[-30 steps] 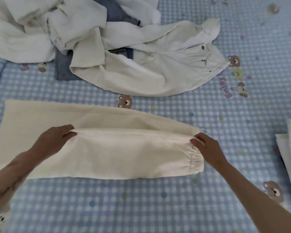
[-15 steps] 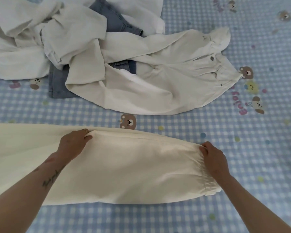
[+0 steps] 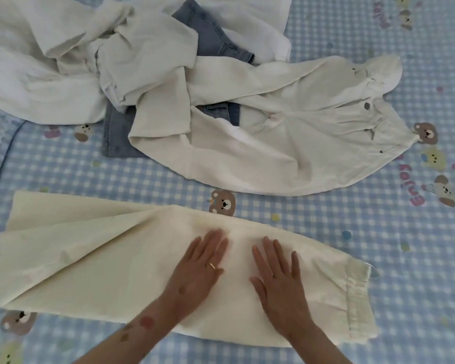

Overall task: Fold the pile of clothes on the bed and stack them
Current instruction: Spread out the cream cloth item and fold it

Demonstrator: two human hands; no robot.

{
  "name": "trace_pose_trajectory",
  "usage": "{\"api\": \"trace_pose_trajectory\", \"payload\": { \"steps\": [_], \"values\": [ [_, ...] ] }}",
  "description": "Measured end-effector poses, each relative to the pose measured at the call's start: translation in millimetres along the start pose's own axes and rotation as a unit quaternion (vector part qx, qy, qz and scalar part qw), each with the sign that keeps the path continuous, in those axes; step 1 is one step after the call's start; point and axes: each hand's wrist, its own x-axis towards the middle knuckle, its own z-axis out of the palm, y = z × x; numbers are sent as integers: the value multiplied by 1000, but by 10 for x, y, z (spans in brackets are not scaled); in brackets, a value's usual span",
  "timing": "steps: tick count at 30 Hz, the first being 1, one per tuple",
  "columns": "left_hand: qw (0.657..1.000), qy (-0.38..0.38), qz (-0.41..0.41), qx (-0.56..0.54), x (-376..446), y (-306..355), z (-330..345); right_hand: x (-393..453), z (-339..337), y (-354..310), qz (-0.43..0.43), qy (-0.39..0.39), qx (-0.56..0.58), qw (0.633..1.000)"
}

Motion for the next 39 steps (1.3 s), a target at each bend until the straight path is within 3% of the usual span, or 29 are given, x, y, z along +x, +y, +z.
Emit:
{"api": "trace_pose_trajectory", "payload": {
  "steps": [3, 8, 11, 14, 19, 24, 29, 34, 37, 39],
  "values": [
    [997, -65, -3, 36, -207, -114, 224, 153, 176, 176, 26, -65, -45, 997],
    [976, -104, -179, 66, -734, -1109, 41, 172, 249, 373, 47, -106, -50, 992],
    [943, -140, -299, 34, -1101, -1602, -278, 206, 175, 211, 69, -80, -17, 994],
    [936, -113, -329, 48, -1345, -2042, -445, 271, 71, -23, 66, -33, 49, 996],
    [934, -64, -351, 21, -1564, -2634, -373, 726, 78, -1010, -45, -13, 52, 998],
    [920, -40, -390, -19, -1884, -2717, -267, 1521, 269, -2258, -174, -15, 14, 984],
    [845, 10, -531, -70, -2198, -2760, -214, 2280, 430, -3063, -206, -51, -28, 977],
    [855, 28, -515, -49, -2397, -2750, -245, 2360, 646, -3641, -316, -99, -106, 938],
    [855, 63, -513, -38, -2300, -2753, -290, 2491, 850, -3676, -290, -126, -123, 941],
    [889, 86, -447, -54, -2081, -2696, -324, 2515, 874, -3774, -270, -109, -103, 951]
  ]
}}
